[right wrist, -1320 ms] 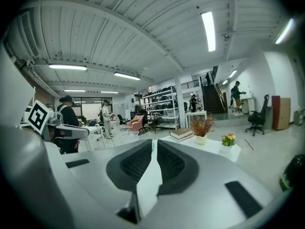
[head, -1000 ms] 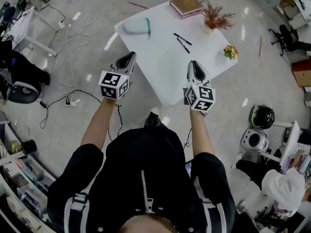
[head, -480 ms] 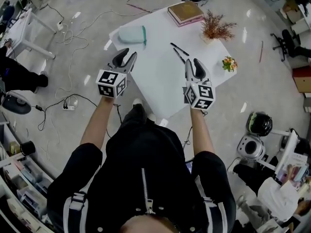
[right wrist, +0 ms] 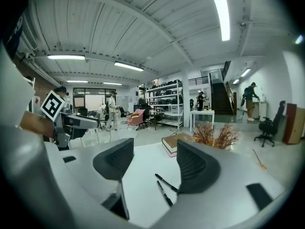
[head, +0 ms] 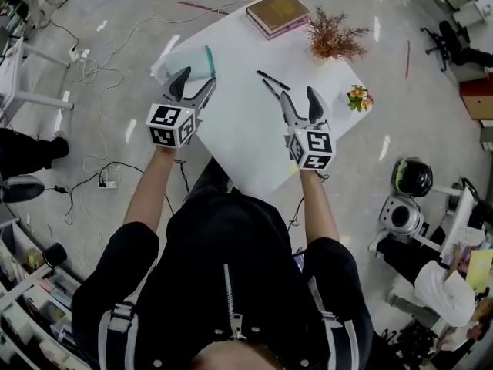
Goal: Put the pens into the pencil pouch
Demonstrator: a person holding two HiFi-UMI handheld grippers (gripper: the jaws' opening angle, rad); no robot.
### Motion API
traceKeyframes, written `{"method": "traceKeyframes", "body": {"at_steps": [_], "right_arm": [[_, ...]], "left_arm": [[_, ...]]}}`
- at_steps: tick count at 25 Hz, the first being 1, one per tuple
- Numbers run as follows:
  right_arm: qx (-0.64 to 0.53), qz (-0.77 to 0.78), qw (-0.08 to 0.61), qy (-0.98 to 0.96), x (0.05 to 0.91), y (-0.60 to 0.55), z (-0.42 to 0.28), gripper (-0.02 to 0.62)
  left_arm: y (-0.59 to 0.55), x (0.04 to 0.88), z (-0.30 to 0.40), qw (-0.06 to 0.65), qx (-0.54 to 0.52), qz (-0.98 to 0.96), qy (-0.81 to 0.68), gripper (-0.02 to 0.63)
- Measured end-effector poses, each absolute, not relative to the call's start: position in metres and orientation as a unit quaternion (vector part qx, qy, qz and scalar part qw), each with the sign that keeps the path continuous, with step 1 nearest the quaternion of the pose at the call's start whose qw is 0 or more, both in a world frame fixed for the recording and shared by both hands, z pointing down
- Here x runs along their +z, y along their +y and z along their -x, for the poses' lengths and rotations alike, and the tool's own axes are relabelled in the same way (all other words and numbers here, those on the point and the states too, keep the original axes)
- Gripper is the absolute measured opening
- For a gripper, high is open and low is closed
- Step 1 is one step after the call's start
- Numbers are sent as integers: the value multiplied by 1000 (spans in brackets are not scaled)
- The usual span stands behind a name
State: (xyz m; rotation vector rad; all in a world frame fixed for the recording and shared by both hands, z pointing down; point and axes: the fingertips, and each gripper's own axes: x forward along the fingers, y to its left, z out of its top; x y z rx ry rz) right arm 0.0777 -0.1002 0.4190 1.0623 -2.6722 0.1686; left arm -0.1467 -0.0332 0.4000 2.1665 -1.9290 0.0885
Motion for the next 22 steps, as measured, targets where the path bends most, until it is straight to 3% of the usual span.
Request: {"method": "traceKeyframes", "body": {"at_steps": [22], "right_arm": [[123, -404, 261, -868, 534, -147, -97, 282]], "left_arm": [[-159, 608, 217, 303, 191, -679, -640, 299]]}}
